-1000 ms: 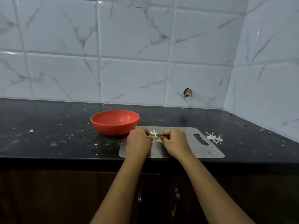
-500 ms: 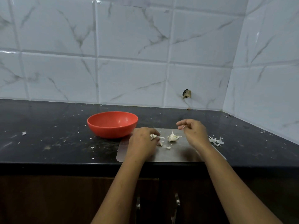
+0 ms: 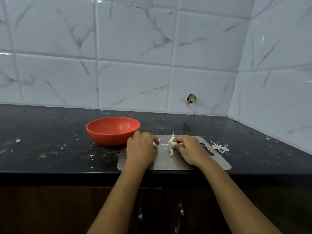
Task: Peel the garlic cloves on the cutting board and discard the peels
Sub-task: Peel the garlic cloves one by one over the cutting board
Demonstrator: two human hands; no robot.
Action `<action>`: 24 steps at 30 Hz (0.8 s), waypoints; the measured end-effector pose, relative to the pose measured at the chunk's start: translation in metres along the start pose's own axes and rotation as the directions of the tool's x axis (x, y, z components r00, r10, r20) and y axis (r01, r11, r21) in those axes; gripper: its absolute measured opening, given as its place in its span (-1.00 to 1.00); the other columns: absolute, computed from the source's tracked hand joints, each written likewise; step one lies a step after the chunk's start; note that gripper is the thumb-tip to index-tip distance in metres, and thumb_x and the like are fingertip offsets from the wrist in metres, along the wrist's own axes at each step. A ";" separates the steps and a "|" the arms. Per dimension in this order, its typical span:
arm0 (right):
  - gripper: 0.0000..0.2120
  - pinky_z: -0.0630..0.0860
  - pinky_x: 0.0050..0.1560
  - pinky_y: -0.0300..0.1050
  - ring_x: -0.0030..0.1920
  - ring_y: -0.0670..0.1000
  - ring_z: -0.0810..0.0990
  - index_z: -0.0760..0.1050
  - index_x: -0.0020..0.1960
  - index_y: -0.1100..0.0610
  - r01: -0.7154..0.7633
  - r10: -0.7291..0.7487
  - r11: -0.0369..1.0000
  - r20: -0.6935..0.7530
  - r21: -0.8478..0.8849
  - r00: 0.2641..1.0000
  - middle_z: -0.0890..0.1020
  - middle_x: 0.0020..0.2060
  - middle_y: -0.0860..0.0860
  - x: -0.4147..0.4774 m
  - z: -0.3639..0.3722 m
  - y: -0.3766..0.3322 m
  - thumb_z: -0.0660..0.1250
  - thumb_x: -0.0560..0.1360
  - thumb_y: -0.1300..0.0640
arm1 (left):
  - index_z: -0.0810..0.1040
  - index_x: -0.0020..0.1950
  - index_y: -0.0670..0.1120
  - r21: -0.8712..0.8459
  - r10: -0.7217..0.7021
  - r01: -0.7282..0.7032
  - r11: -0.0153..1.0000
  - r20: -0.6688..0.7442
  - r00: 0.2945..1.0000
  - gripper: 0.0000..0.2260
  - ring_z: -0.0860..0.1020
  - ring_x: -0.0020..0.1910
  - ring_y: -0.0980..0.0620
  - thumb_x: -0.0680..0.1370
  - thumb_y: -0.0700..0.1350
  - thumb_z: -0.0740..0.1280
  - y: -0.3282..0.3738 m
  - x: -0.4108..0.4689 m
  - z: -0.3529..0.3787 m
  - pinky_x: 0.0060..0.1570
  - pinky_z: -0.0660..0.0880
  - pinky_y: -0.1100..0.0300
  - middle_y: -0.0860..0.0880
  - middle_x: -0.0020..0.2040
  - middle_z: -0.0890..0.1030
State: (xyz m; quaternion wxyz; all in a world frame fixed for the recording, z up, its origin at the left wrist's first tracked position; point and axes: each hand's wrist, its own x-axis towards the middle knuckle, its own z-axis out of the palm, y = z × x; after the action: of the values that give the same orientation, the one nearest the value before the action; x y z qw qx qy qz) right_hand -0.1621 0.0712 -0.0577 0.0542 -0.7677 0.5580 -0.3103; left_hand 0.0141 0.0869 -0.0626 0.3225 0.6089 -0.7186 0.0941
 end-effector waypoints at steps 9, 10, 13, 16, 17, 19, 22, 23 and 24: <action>-0.88 0.44 -0.28 -0.29 -0.31 -0.17 0.55 0.49 0.04 0.05 -0.005 -0.011 0.840 0.026 0.543 1.000 0.62 -0.18 -0.05 -0.004 0.011 -0.028 0.17 0.64 0.17 | 0.69 0.01 -0.10 -0.589 -0.001 -0.011 0.808 -0.021 1.000 -0.87 0.61 -0.18 0.09 0.54 -0.12 0.38 0.013 -0.005 -0.004 -0.08 0.47 0.17 -0.02 -0.13 0.70; -0.87 0.46 -0.26 -0.27 -0.30 -0.16 0.56 0.49 0.03 0.03 -0.015 -0.014 0.819 0.045 0.574 0.999 0.63 -0.16 -0.04 -0.005 0.012 -0.028 0.17 0.64 0.17 | 0.69 0.00 -0.11 -0.624 -0.019 0.006 0.781 -0.014 1.000 -0.89 0.62 -0.17 0.08 0.53 -0.16 0.38 0.012 -0.005 -0.004 -0.10 0.46 0.20 -0.03 -0.15 0.71; -0.82 0.50 -0.21 -0.23 -0.24 -0.10 0.59 0.52 -0.02 0.01 -0.031 -0.015 0.795 0.070 0.605 0.997 0.67 -0.11 0.02 -0.008 0.012 -0.028 0.18 0.64 0.19 | 0.70 -0.05 -0.12 -0.647 -0.045 0.042 0.761 0.012 0.999 -0.90 0.61 -0.22 0.10 0.51 -0.22 0.39 0.011 -0.005 -0.006 -0.18 0.44 0.30 -0.04 -0.21 0.70; -0.78 0.52 -0.17 -0.17 -0.22 -0.07 0.62 0.54 -0.05 0.01 -0.034 -0.010 0.809 0.071 0.587 0.997 0.68 -0.08 0.07 -0.009 0.012 -0.028 0.16 0.64 0.22 | 0.71 -0.05 -0.13 -0.646 -0.060 0.051 0.762 0.009 0.998 -0.90 0.60 -0.24 0.15 0.50 -0.23 0.40 0.013 -0.005 -0.005 -0.19 0.44 0.36 -0.04 -0.20 0.70; -0.77 0.53 -0.16 -0.17 -0.23 -0.09 0.62 0.55 -0.04 0.01 -0.028 -0.014 0.823 0.069 0.567 0.998 0.68 -0.09 0.07 -0.009 0.013 -0.027 0.16 0.64 0.22 | 0.71 -0.05 -0.13 -0.643 -0.068 0.060 0.763 0.012 0.998 -0.90 0.62 -0.22 0.10 0.49 -0.23 0.40 0.013 -0.005 -0.004 -0.17 0.47 0.31 -0.05 -0.19 0.70; -0.79 0.55 -0.16 -0.18 -0.26 -0.12 0.63 0.55 -0.03 0.01 -0.012 -0.019 0.849 0.053 0.528 0.998 0.69 -0.11 0.04 -0.010 0.013 -0.027 0.18 0.63 0.22 | 0.71 -0.05 -0.14 -0.628 -0.082 0.083 0.773 0.031 0.996 -0.90 0.63 -0.19 0.02 0.49 -0.22 0.41 0.012 -0.004 -0.003 -0.11 0.51 0.14 -0.08 -0.20 0.69; -0.86 0.58 -0.19 -0.18 -0.26 -0.10 0.66 0.55 -0.04 0.03 0.000 -0.004 0.844 0.006 0.537 1.000 0.69 -0.18 -0.01 -0.012 0.011 -0.028 0.26 0.60 0.21 | 0.71 -0.04 -0.12 -0.663 -0.079 0.085 0.744 0.039 0.996 -0.90 0.56 -0.34 0.23 0.48 -0.22 0.42 0.012 -0.004 -0.004 -0.16 0.51 0.16 -0.02 -0.25 0.68; -0.88 0.59 -0.19 -0.18 -0.26 -0.09 0.67 0.55 -0.05 0.04 0.004 -0.002 0.841 -0.005 0.541 1.000 0.70 -0.19 0.00 -0.013 0.010 -0.028 0.28 0.59 0.20 | 0.71 -0.03 -0.12 -0.691 -0.078 0.089 0.718 0.047 0.996 -0.89 0.54 -0.37 0.28 0.48 -0.22 0.42 0.012 -0.004 -0.005 -0.17 0.53 0.17 0.00 -0.25 0.67; -0.91 0.59 -0.21 -0.19 -0.26 -0.08 0.67 0.55 -0.04 0.04 0.009 -0.004 0.843 -0.011 0.537 1.000 0.70 -0.19 0.02 -0.014 0.009 -0.029 0.29 0.59 0.18 | 0.71 -0.02 -0.13 -0.717 -0.082 0.101 0.690 0.062 0.995 -0.89 0.55 -0.34 0.27 0.49 -0.23 0.42 0.012 -0.004 -0.005 -0.18 0.55 0.17 -0.02 -0.24 0.68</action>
State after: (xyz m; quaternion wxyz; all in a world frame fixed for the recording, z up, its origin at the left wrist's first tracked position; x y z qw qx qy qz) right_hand -0.1361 0.0914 -0.0587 0.2631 -0.7224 0.4464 -0.4579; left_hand 0.0047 0.0961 -0.0576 0.5301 0.4707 -0.6709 -0.2178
